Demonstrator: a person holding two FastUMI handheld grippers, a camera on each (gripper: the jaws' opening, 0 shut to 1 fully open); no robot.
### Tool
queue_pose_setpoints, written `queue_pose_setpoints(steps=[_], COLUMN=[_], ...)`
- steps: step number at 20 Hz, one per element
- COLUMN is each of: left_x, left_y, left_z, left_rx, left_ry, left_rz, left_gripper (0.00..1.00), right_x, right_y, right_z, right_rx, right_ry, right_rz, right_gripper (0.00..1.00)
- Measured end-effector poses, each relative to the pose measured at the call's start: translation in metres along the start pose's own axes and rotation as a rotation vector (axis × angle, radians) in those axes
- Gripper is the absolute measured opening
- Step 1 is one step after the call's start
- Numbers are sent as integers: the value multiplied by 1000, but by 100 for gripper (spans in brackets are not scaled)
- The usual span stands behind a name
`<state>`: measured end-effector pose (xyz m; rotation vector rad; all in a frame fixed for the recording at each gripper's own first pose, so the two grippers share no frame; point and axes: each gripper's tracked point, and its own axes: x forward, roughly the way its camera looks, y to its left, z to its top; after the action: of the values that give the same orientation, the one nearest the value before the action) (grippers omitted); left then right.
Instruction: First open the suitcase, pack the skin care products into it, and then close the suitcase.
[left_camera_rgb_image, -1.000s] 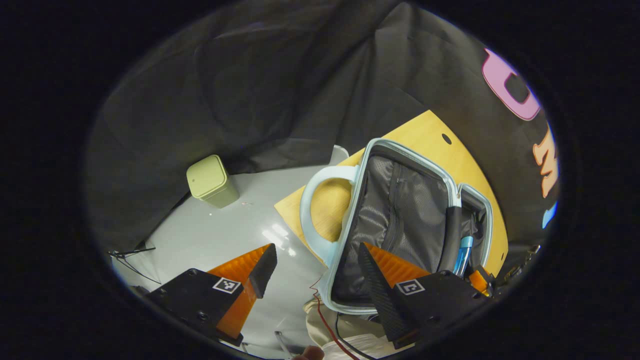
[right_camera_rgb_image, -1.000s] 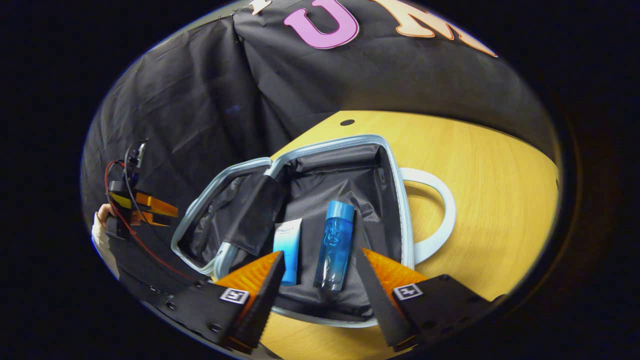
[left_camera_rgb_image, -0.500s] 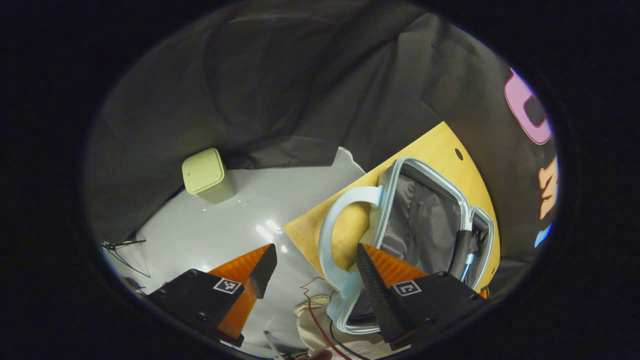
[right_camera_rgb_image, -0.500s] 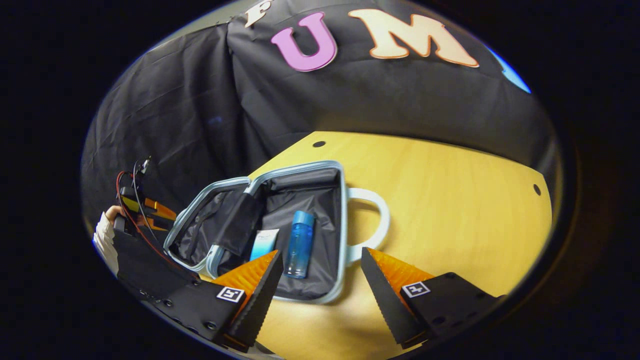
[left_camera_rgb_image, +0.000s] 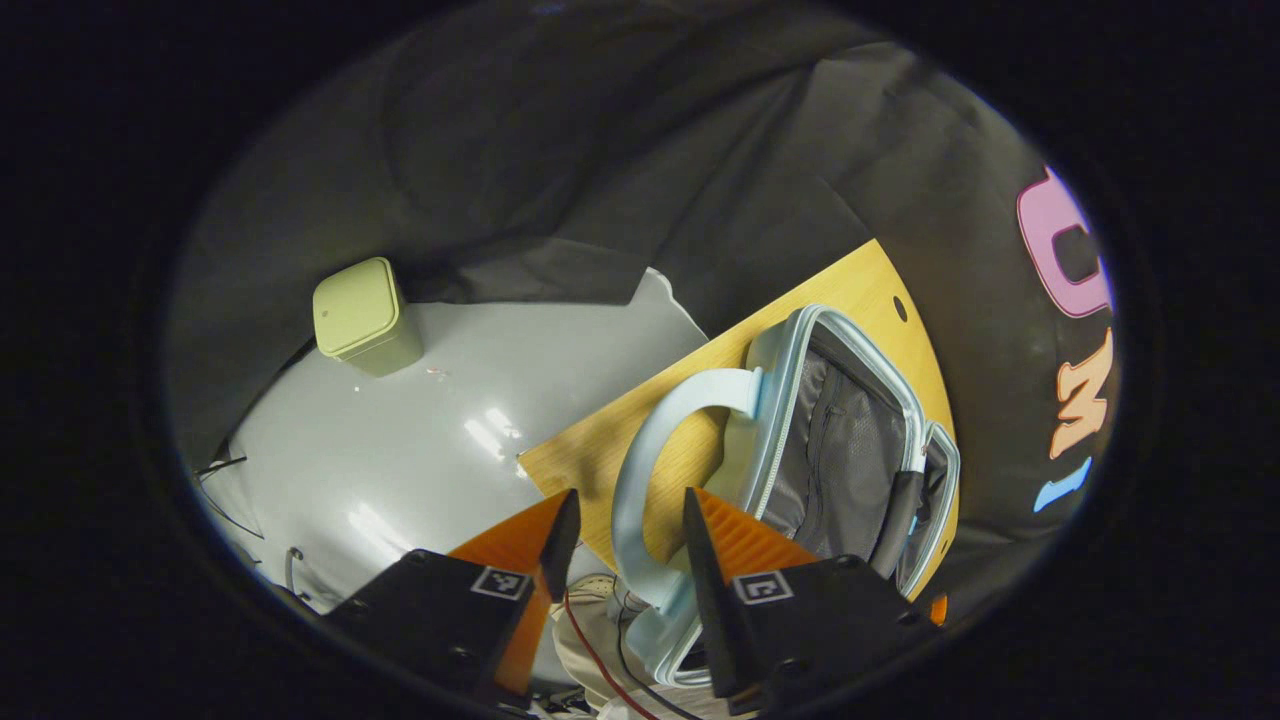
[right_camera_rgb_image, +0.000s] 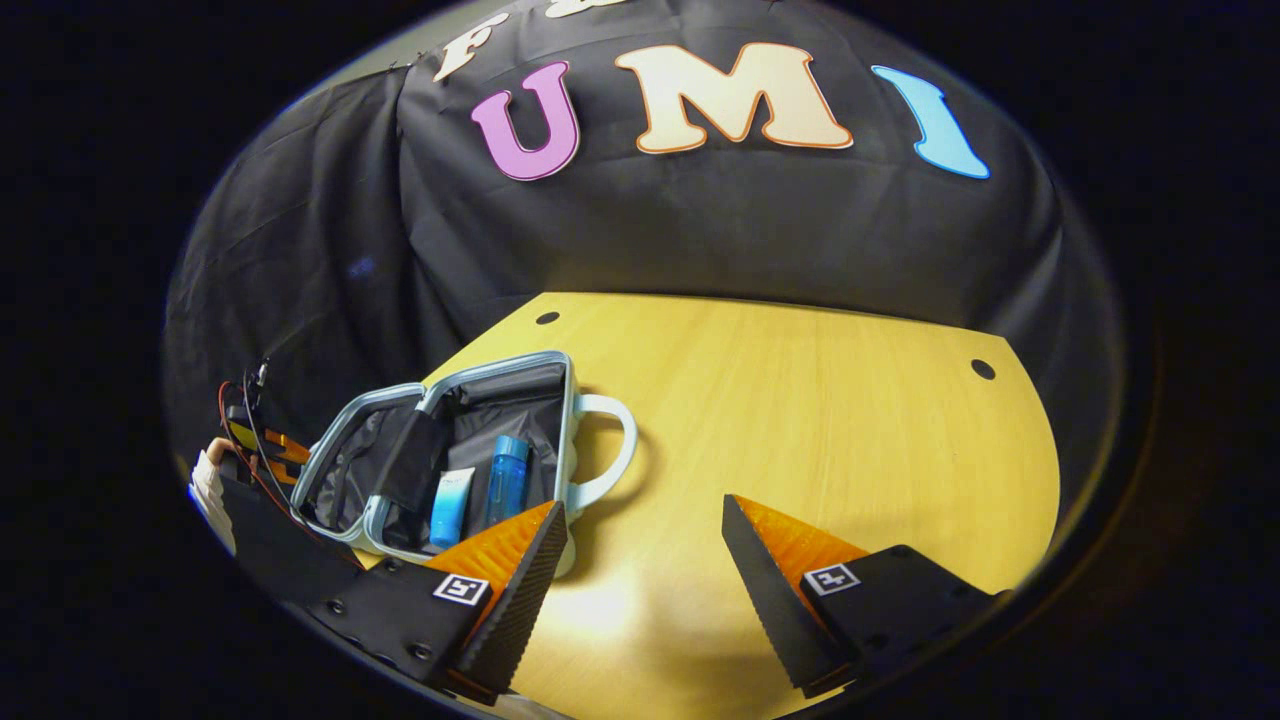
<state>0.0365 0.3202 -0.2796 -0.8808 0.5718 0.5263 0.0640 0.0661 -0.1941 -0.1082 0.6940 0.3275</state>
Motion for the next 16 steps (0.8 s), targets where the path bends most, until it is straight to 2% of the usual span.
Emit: queue_pose_setpoints(steps=[1,3,4,6,10,14,15,16], left_x=[1,1,-1,-1,-4,-10,-12,-15], left_y=[5,3,4,2,-3,-8,-9,-11], left_z=[1,0,1,1,2,2,-1,-1], left_rx=[8,12,20,45,45,21,31,48], left_ry=[1,8,9,7,5,4,3,5], left_rz=[22,22,24,14,-35,-80,-79,-76], left_gripper=[45,18,13,7,3,2,2,2], right_x=[-3,-8,-10,-13,-16,-14,-14,-13], right_y=[-3,-7,-7,-4,-2,-2,-1,-1], right_z=[-4,-10,-12,-17,-20,-19,-20,-20], right_rx=[-15,-43,-48,-49,-52,-44,-40,-39], right_ry=[7,20,24,38,39,40,41,40], right_rz=[-11,-27,-28,-25,-23,-22,-20,-19], right_gripper=[98,98,98,98,98,98,94,98])
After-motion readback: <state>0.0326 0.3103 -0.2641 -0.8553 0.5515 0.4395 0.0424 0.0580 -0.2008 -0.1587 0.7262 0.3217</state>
